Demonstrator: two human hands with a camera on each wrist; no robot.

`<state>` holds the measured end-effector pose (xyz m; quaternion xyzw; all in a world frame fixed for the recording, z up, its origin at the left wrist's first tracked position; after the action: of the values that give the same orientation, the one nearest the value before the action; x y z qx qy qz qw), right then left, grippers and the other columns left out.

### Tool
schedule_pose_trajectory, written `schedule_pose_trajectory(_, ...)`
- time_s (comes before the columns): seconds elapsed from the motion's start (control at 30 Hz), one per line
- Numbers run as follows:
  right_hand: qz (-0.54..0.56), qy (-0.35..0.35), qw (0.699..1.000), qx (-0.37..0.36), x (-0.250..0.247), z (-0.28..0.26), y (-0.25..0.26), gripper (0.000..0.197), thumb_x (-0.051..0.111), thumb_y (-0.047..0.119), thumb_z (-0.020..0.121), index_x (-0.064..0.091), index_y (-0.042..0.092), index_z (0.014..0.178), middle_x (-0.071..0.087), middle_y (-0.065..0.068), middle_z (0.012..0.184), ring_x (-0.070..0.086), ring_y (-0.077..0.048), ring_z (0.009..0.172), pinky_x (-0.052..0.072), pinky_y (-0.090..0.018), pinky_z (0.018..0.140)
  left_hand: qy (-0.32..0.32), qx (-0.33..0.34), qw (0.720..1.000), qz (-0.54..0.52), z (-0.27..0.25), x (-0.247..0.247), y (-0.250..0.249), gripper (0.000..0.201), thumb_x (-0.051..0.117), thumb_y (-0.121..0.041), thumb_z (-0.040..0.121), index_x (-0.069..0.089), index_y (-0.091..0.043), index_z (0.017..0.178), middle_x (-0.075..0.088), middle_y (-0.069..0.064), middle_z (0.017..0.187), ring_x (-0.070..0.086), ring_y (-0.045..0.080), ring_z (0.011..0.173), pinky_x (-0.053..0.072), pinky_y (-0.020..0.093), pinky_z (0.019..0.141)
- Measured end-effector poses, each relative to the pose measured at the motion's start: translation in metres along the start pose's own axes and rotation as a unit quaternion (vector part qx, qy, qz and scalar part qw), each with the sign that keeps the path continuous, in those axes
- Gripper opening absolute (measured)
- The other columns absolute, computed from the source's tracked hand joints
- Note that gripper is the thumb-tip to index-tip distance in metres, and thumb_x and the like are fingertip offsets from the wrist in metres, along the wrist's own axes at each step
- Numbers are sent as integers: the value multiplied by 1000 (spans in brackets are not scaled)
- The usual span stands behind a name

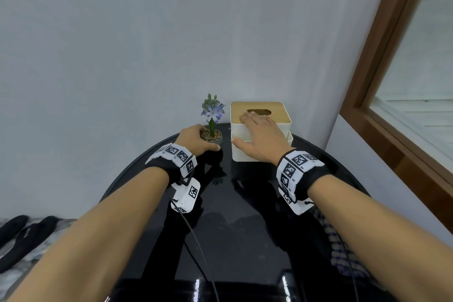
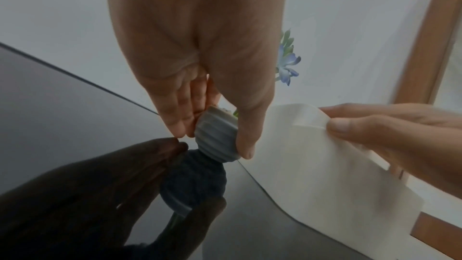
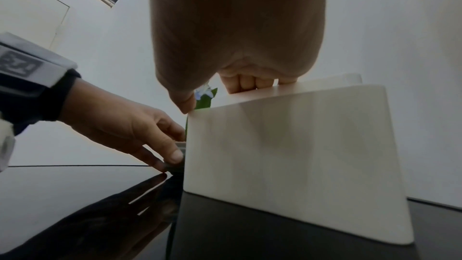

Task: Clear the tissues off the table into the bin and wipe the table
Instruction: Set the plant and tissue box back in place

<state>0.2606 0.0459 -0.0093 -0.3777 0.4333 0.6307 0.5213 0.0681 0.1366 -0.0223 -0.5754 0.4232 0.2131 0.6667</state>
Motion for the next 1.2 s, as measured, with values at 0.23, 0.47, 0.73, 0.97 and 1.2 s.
schedule_pose_trajectory(0.23, -31, 42, 999, -1, -8, -1, 3, 71, 40, 57, 93, 30, 13, 148, 26, -6, 159, 17, -20, 149, 6, -41, 121, 25, 9, 1000, -3, -48, -6, 7, 73, 83, -53, 64, 57, -22, 125, 63, -1, 119, 56, 14, 106, 37, 23, 86)
schedule_pose_trajectory(0.47, -34, 59, 998, 2, -18, -5, 9, 69, 39, 54, 94, 30, 11, 148, 27, -7, 159, 19, -22, 148, 8, -43, 120, 42, 22, 999, -2, -101, -9, 8, 74, 84, -49, 64, 56, -21, 126, 63, -2, 118, 58, 15, 109, 43, 24, 90)
schedule_pose_trajectory(0.73, -16, 43, 999, 13, -20, -13, 15, 67, 43, 50, 93, 33, 10, 146, 29, -9, 157, 20, -23, 147, 9, -44, 120, 50, 19, 998, -19, -140, -8, 10, 70, 86, -45, 63, 57, -23, 122, 63, -6, 110, 59, 11, 103, 41, 20, 83)
schedule_pose_trajectory(0.97, 51, 20, 998, 18, -34, -42, 25, 68, 55, 41, 91, 34, 7, 145, 34, -12, 154, 31, -29, 142, 22, -37, 117, 54, 12, 998, -6, -156, -10, 13, 76, 86, -48, 63, 55, -22, 126, 63, -4, 116, 58, 16, 109, 44, 25, 91)
schedule_pose_trajectory(1.2, 54, 54, 997, 14, -35, -68, 31, 70, 52, 48, 90, 35, 8, 145, 37, -10, 153, 35, -29, 139, 27, -39, 116, 56, -2, 998, -10, -164, -9, 13, 83, 85, -50, 62, 51, -21, 133, 60, -1, 125, 55, 18, 118, 40, 25, 93)
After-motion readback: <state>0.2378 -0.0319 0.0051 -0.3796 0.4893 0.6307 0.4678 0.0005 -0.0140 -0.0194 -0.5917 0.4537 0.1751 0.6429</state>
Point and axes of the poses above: each hand's wrist, its own z-axis towards the middle knuckle, its own x-axis out of the palm, y = z × x, the point moved 1 cm from there along z, towards the middle knuckle
